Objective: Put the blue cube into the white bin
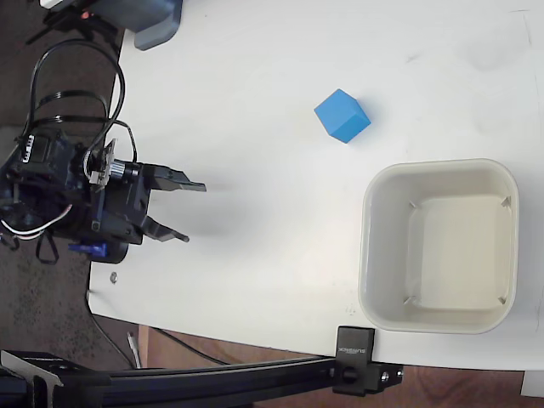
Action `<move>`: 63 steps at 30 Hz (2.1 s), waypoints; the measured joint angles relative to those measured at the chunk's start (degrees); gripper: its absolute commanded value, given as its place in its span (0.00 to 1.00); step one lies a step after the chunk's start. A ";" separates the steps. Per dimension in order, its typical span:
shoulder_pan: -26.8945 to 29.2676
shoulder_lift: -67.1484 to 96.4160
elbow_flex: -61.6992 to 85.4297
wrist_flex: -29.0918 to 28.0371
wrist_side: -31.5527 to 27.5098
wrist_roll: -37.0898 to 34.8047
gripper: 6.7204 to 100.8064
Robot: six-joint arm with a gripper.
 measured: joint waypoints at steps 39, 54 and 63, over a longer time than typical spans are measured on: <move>0.00 0.00 -0.09 0.09 -0.35 -1.05 0.99; 1.41 -30.23 -27.69 -1.93 -12.83 -9.93 0.99; 2.11 -43.24 -35.16 -5.45 -15.82 -12.39 0.99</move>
